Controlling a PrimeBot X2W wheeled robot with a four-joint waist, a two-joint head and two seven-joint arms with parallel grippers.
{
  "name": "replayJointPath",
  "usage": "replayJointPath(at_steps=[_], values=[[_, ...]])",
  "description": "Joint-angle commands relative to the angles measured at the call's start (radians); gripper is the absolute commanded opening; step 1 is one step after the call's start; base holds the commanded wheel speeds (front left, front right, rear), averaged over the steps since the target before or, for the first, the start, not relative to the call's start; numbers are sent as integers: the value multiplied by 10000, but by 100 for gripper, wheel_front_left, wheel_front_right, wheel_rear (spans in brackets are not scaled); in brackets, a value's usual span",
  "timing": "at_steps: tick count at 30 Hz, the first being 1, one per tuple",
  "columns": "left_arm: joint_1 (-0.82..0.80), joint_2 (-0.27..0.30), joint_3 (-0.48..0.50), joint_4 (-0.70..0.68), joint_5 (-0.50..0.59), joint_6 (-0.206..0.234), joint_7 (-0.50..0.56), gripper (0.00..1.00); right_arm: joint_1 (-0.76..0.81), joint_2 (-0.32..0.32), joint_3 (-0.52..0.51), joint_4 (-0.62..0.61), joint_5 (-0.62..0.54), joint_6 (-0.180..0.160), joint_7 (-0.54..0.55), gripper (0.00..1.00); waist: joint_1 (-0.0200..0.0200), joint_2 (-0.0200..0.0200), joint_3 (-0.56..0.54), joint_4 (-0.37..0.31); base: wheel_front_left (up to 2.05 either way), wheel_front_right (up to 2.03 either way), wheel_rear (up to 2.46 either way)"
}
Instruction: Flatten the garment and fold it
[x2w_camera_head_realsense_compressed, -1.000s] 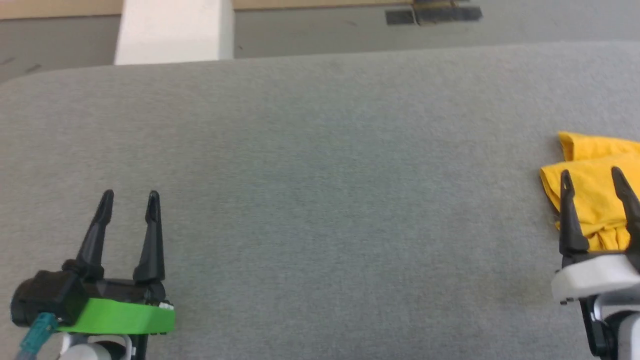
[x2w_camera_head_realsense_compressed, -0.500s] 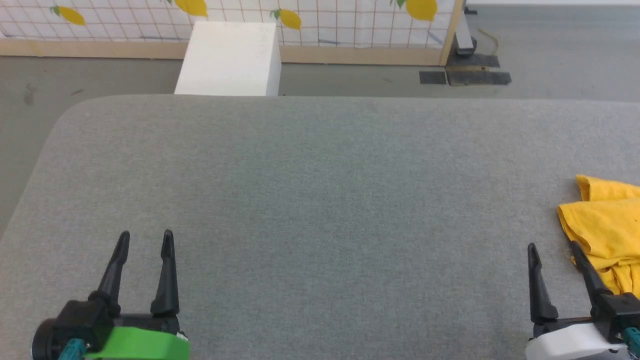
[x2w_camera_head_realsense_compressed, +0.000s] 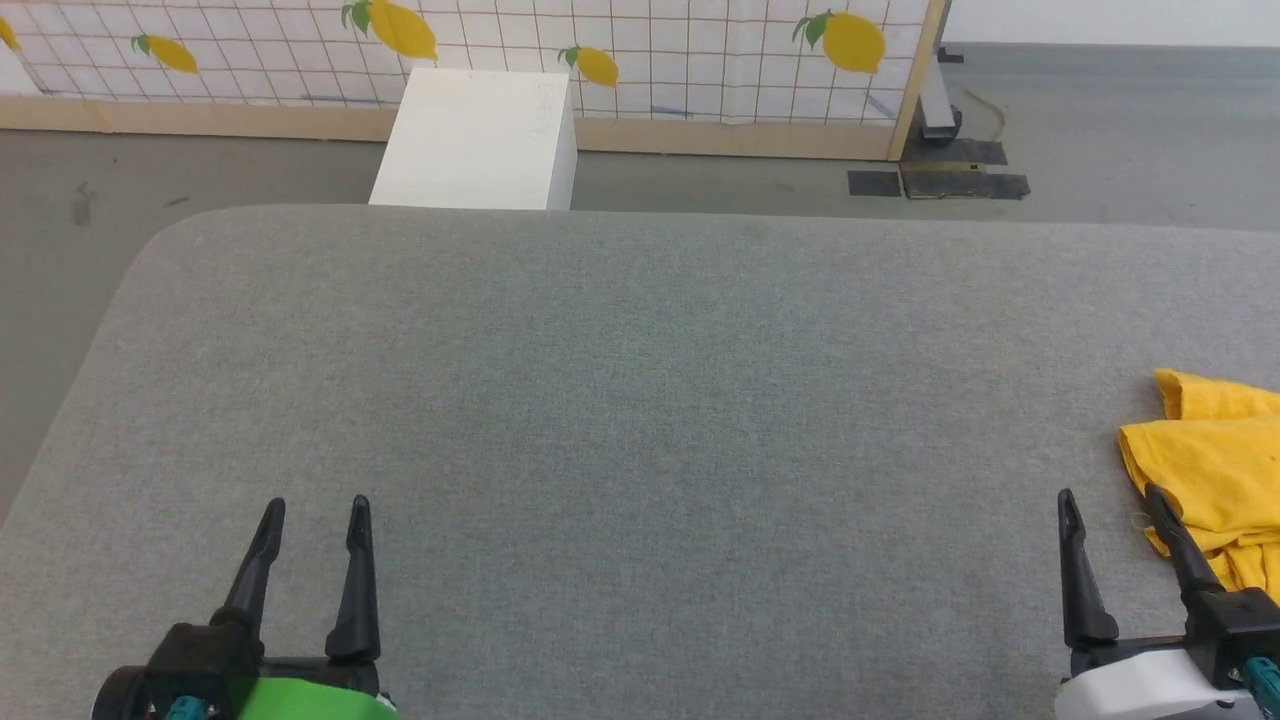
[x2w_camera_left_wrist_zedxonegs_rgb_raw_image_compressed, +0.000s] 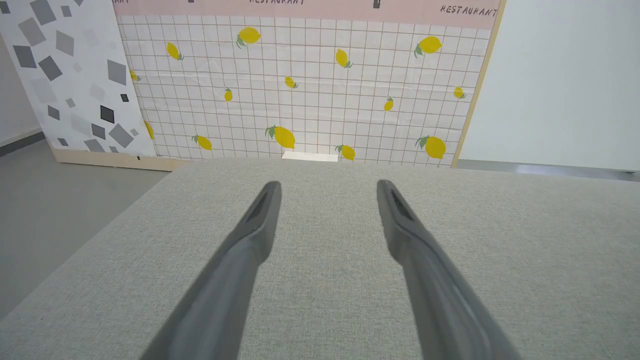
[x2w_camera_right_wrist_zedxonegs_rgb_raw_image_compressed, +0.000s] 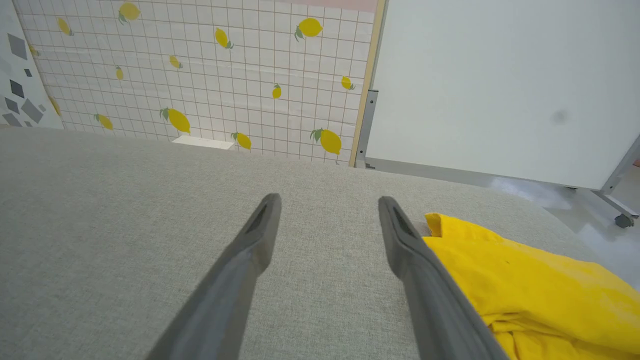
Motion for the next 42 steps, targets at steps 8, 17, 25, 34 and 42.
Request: replayJointPath(at_steps=[8, 17, 25, 34, 42], values=[[87, -42, -85, 67, 173, -68, -37, 100, 48, 3, 19, -58, -6, -17, -59, 100, 1, -1, -167, -188, 0, 0, 0], [136, 100, -399, 143, 60, -70, -38, 100, 121, 3, 53, -74, -1, -17, -60, 100, 1, -1, -239, -312, 0, 0, 0], [-20, 16, -410, 123, 83, 18, 47, 0, -11, -2, 56, -20, 6, 2, 37, 0, 1, -1, -250, -324, 0, 0, 0], [-117, -19, -417, 167, 188, 102, 223, 0, -85, -2, 169, -53, 49, 0, 212, 0, 1, -1, -277, -353, 0, 0, 0], [-210, -52, -424, 208, 287, 182, 388, 0, -155, -1, 275, -84, 89, -1, 377, 0, 1, -1, -303, -381, 0, 0, 0]])
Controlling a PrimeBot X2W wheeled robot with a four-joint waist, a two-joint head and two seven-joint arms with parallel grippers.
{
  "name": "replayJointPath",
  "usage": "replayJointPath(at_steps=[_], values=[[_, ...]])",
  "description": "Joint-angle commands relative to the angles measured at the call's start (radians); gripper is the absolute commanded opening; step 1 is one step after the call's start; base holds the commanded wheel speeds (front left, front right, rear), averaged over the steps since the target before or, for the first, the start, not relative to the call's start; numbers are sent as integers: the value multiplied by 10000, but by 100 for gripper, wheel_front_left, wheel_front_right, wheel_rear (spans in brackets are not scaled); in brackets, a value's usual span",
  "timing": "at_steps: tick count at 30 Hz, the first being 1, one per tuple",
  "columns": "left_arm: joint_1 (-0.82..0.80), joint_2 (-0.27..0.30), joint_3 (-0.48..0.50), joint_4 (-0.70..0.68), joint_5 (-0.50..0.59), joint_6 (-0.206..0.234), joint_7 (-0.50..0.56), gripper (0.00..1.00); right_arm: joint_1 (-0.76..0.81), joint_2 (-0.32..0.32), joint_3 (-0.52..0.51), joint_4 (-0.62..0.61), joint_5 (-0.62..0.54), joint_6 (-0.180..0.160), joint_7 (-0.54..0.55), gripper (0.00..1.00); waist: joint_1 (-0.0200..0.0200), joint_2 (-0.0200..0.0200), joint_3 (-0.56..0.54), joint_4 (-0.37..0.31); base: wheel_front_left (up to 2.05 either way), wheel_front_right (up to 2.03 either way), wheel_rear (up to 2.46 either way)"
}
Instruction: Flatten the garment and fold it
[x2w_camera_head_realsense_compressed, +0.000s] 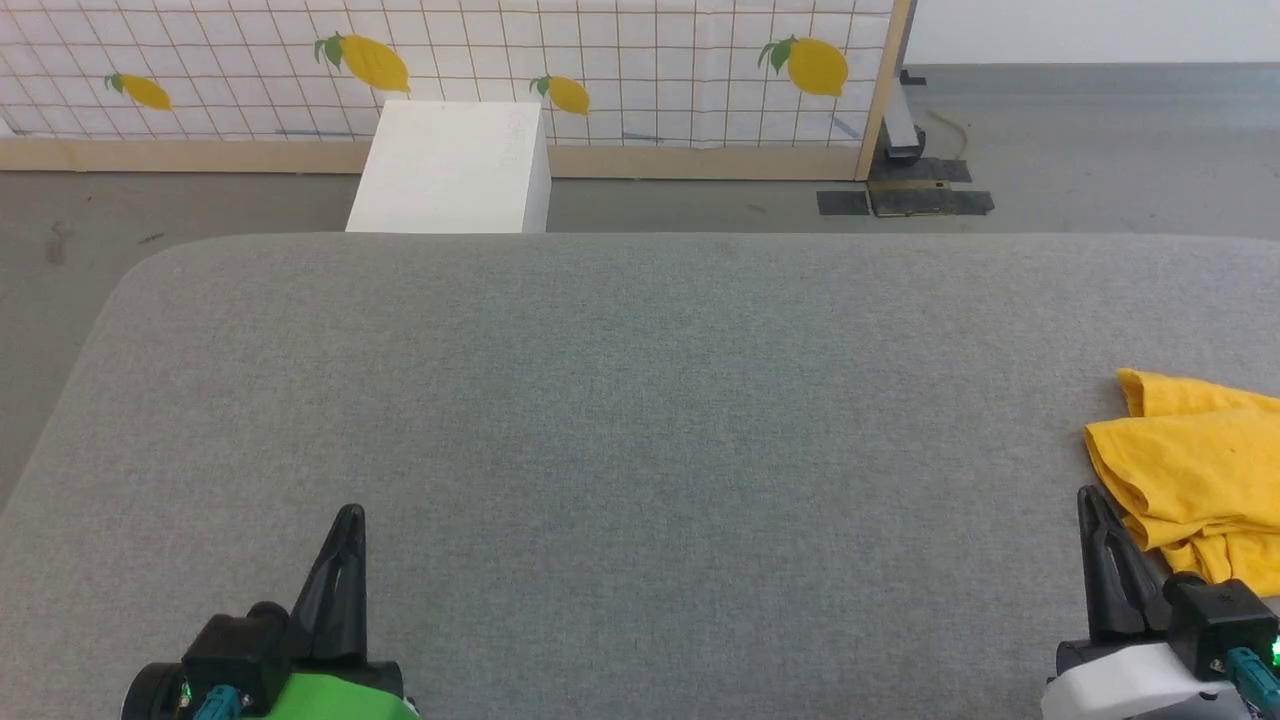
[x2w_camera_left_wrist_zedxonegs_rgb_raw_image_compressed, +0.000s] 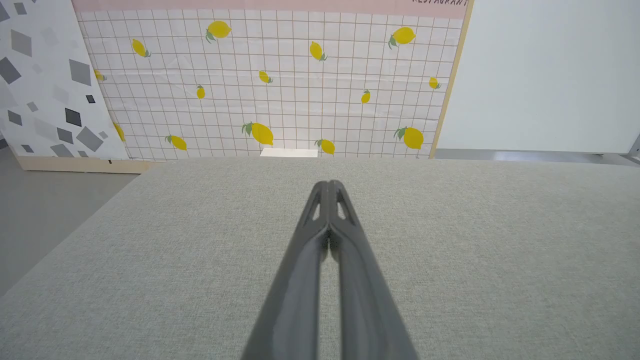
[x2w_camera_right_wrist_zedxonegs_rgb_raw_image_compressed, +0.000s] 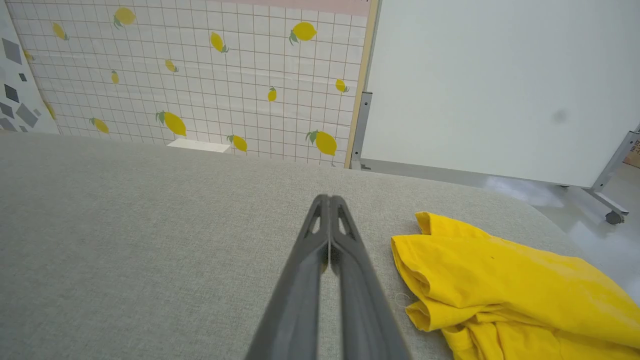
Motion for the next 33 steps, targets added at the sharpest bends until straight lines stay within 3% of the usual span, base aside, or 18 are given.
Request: replayJointPath(at_steps=[1, 33], values=[[-181, -47, -8, 35, 122, 80, 42, 0, -132, 1, 52, -56, 66, -3, 79, 0, 0, 0, -4, -5, 0, 0, 0], [-541, -176, -35, 195, 508, 390, 689, 0, -405, 2, 467, -178, 222, -8, 721, 0, 0, 0, -105, -114, 0, 0, 0]])
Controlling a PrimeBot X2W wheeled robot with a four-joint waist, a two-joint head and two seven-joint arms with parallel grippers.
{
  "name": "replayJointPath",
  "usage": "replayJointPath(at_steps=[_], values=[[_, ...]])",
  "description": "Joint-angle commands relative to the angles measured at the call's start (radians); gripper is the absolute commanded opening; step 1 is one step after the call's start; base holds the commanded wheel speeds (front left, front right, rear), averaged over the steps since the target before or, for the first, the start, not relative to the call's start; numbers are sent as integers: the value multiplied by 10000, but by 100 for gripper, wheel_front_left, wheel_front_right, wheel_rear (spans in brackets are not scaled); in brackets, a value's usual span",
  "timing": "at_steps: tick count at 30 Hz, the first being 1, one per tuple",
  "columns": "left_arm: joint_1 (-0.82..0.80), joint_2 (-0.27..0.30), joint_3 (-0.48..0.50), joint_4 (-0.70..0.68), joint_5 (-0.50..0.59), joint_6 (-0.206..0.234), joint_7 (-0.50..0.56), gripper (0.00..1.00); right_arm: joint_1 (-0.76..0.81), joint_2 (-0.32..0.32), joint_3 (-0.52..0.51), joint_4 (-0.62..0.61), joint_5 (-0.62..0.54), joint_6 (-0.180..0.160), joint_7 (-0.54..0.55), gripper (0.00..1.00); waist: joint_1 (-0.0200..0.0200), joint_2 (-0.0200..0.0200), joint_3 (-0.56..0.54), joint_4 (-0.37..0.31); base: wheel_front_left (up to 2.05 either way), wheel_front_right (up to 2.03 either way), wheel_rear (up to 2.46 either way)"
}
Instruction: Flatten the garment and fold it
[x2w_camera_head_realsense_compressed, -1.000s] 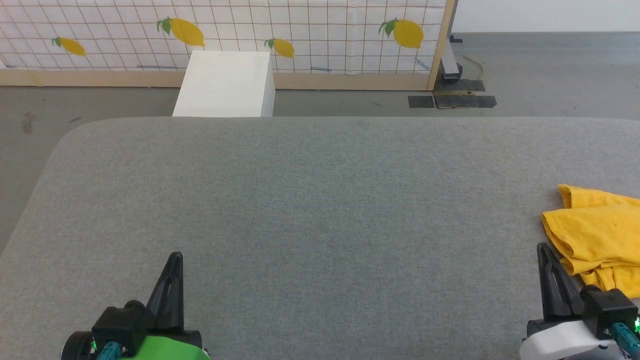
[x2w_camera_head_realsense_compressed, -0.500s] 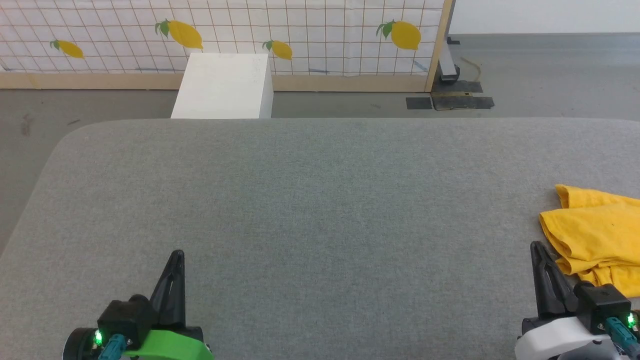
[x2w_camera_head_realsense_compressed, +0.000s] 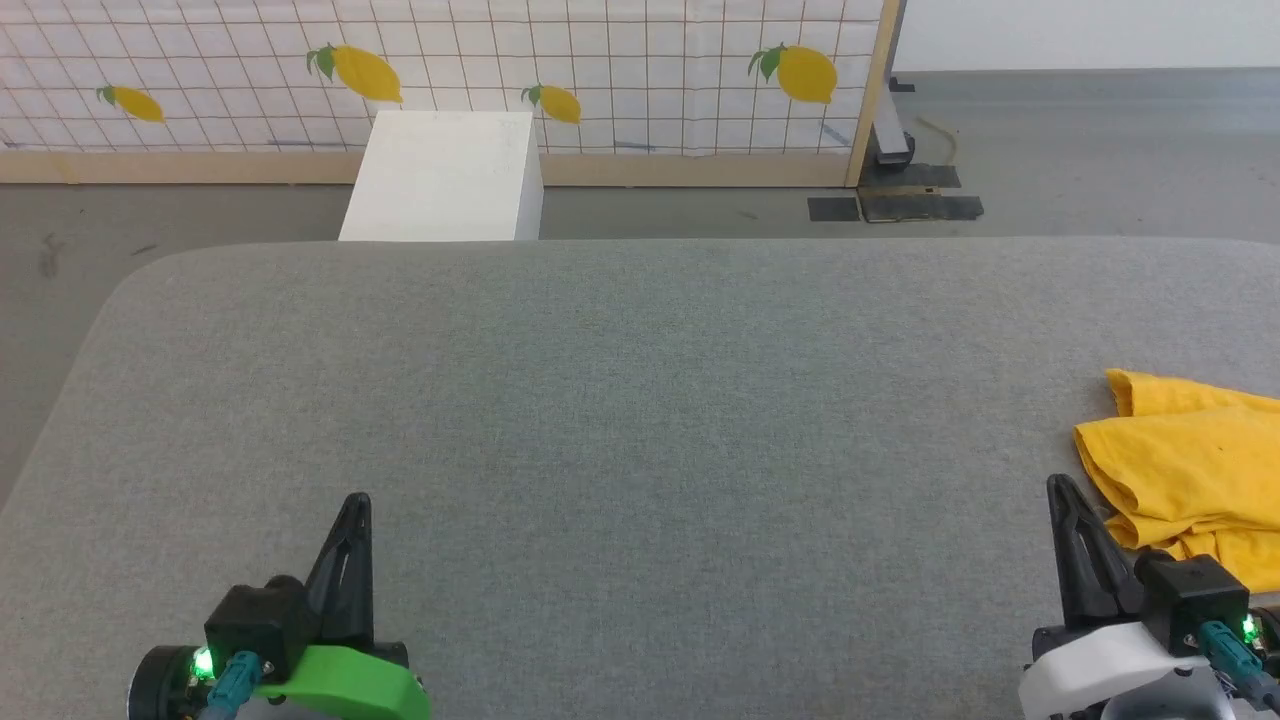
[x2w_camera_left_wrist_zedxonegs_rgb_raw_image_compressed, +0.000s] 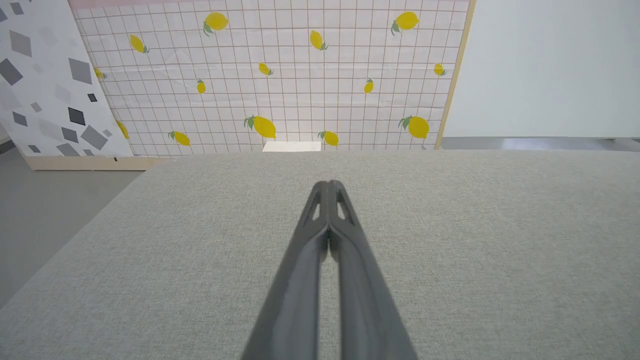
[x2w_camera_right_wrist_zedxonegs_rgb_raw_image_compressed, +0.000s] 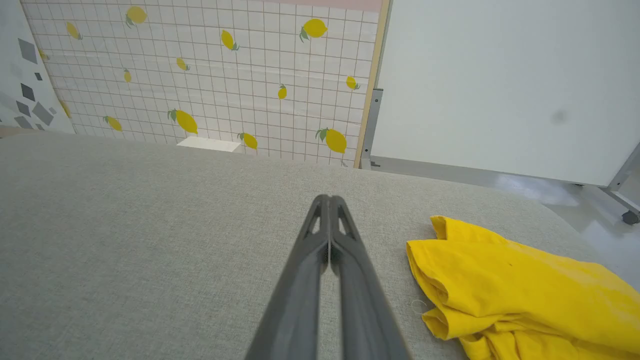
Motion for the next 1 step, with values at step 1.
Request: replayJointPath(at_steps=[1], values=[[-193, -67, -9, 36, 98, 60, 61, 0, -184, 2, 54, -59, 76, -8, 77, 0, 0, 0, -5, -5, 0, 0, 0]])
